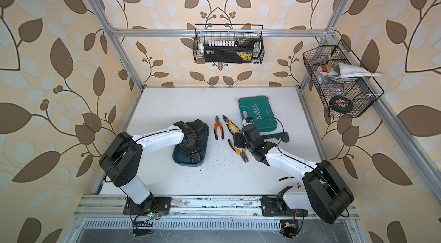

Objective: Take the pliers out of the storage box
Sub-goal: Pick up the pliers from the storage box.

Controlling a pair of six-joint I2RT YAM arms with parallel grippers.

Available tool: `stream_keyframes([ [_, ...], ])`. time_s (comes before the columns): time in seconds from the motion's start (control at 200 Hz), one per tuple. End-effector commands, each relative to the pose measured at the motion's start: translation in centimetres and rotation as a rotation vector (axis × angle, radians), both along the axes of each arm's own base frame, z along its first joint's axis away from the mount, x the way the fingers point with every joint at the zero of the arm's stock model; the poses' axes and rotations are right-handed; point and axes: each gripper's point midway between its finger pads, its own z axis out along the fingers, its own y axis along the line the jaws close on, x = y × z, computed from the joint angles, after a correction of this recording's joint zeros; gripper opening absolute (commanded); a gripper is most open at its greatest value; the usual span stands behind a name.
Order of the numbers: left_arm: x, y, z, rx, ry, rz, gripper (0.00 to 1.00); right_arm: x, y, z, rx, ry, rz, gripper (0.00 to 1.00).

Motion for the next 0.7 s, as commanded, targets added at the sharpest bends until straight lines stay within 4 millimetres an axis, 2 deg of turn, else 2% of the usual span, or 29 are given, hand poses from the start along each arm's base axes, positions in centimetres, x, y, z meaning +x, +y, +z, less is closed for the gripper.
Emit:
stream_keyframes([
  [0.0, -0.2, 0.3, 2.6, -0.08, -0.09, 0.032, 0.63, 0.6, 0.8, 0.6, 0.017, 0.002, 0.008, 0.73],
  [0.08, -0.4, 0.4, 3.5, -0.109, -0.116, 0.026, 0.62, 0.6, 0.9, 0.4, 0.018, 0.008, 0.01, 0.73],
  [0.28, -0.9, 0.9, 3.4, -0.086, -0.098, 0.005, 0.58, 0.7, 0.9, 0.0, 0.011, 0.022, 0.007, 0.73],
  [0.696, -1.7, 0.2, -2.0, -0.03, 0.05, -0.039, 0.51, 1.1, 0.6, -1.0, -0.011, 0.056, -0.014, 0.73],
])
